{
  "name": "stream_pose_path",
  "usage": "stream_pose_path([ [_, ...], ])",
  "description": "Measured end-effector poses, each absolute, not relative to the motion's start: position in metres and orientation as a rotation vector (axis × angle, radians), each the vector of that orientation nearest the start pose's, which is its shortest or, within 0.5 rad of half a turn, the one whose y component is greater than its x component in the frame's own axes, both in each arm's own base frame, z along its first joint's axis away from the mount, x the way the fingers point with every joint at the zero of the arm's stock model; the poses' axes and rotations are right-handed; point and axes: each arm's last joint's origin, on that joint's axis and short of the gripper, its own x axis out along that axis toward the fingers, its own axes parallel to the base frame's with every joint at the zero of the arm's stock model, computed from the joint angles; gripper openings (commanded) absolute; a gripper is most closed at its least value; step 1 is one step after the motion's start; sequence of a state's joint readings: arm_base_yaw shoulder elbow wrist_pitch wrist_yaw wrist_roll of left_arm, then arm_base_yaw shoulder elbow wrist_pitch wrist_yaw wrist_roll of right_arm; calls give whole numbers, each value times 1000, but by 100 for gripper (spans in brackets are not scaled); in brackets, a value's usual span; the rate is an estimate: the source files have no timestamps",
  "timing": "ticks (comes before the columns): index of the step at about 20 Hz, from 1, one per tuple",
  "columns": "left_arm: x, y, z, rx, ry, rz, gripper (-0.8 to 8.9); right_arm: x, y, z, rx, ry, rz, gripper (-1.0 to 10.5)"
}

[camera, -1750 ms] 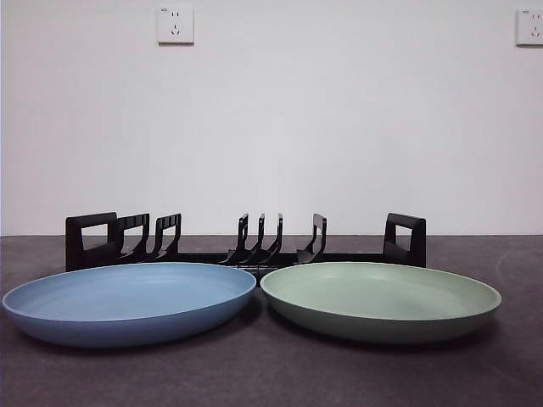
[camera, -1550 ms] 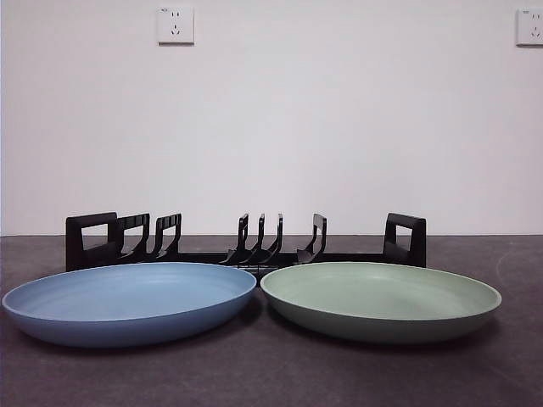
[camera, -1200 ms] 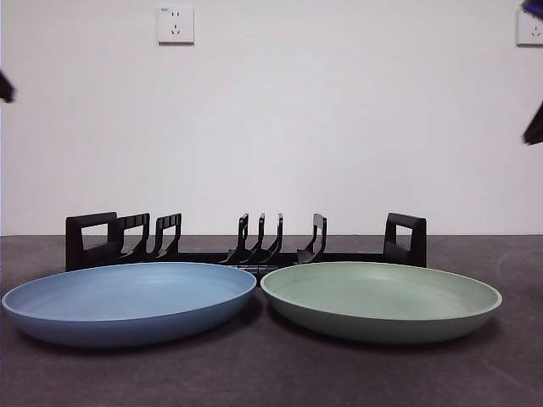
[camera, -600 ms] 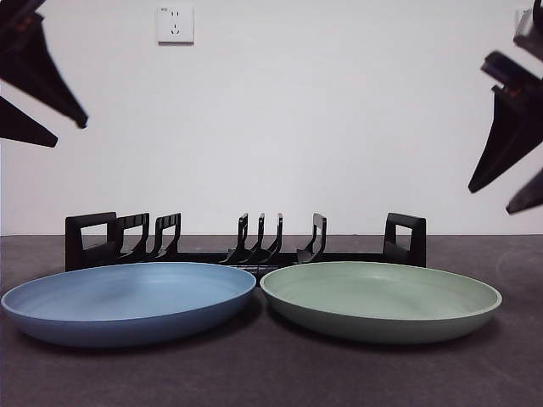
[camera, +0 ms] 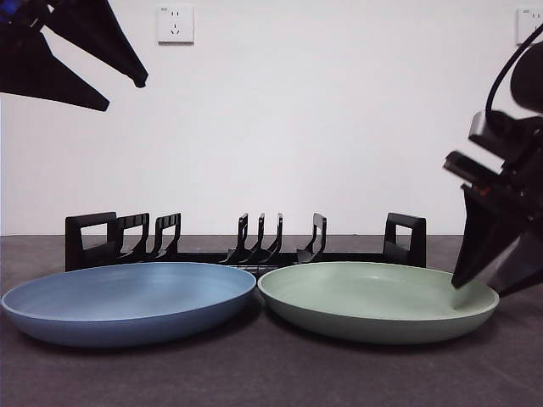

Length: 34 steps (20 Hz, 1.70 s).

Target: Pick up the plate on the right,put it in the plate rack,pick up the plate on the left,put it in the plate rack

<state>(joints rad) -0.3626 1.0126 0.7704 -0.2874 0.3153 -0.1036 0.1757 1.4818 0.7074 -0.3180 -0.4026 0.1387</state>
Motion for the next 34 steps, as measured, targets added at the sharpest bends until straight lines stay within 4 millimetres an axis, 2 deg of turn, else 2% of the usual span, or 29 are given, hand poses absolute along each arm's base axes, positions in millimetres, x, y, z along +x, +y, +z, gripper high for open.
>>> stream_pose_path([
  [7, 192, -93, 276, -12, 592, -642, 315, 252, 56, 149, 229, 1161, 402, -14],
  [16, 185, -107, 276, 61, 576, -729, 314, 250, 55, 156, 268, 1160, 381, -12],
  [19, 179, -115, 275, 116, 574, -787, 315, 247, 54, 168, 263, 1139, 375, -12],
  [25, 164, -134, 273, 256, 549, -892, 314, 245, 54, 209, 260, 1068, 392, -12],
  [34, 137, -160, 268, 665, 430, -938, 314, 247, 65, 250, 240, 1116, 421, -12],
])
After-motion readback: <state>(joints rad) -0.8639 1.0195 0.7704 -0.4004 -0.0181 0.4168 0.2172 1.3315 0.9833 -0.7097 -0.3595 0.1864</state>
